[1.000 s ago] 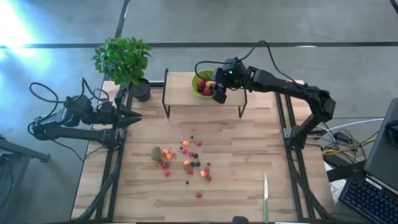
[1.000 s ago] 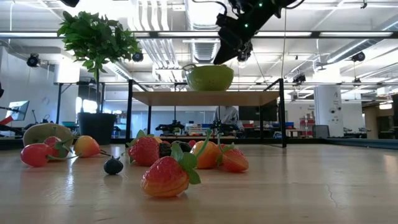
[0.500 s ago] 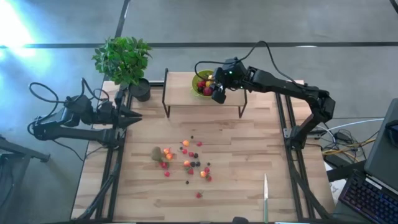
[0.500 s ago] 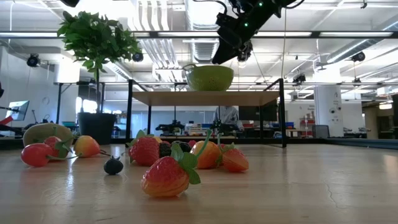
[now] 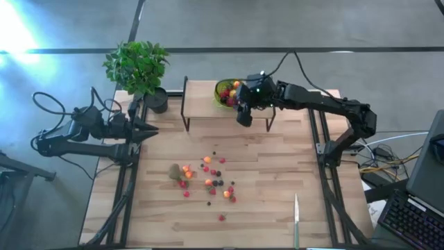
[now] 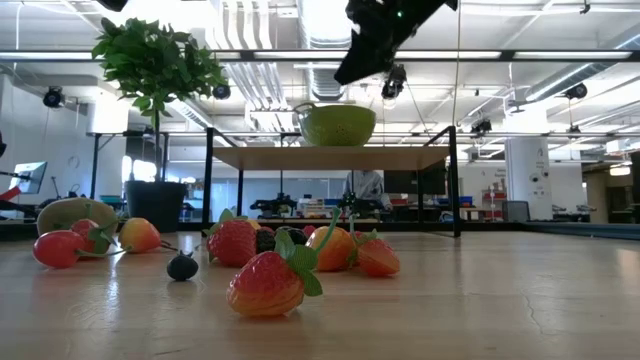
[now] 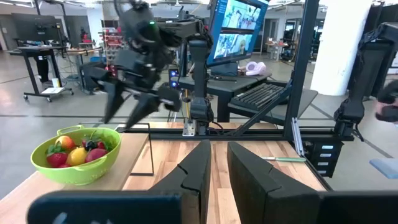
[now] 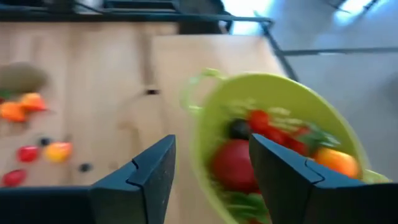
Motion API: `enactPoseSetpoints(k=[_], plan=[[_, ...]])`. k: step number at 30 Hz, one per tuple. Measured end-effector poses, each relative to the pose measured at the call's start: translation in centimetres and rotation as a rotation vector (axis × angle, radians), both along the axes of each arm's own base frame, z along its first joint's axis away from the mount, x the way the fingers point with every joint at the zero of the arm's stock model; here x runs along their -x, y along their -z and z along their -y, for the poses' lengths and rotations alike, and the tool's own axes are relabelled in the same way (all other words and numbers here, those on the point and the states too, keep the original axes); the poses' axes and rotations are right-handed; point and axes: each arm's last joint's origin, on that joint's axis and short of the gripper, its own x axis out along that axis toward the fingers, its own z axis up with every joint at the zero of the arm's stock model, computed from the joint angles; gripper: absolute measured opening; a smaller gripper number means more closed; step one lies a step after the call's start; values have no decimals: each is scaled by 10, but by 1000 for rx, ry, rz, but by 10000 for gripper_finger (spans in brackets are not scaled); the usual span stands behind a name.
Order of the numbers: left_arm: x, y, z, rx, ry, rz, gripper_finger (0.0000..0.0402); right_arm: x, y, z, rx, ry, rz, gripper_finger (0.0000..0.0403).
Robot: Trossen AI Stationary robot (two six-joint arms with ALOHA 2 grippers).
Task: Pick & Place Fruit
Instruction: Put the red strawberry into the green strainer bowl on the shelf
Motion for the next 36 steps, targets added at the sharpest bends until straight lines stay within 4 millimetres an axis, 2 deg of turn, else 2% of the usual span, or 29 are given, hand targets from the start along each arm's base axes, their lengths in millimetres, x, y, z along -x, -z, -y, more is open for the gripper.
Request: enactPoseSetpoints(k=[9, 18, 26, 36], plan=[[0, 0, 0, 0, 0, 0, 62, -13, 2, -60, -12, -174, -22, 169], [0, 0, 0, 0, 0, 0, 62, -17, 4, -118, -12, -341, -41, 136], [0, 0, 0, 0, -1, 0, 62, -14, 7, -153, -47, -409, -56, 98], [0, 0, 0, 0, -1, 0, 62, -8, 14, -185, -70, -482, -70, 66]])
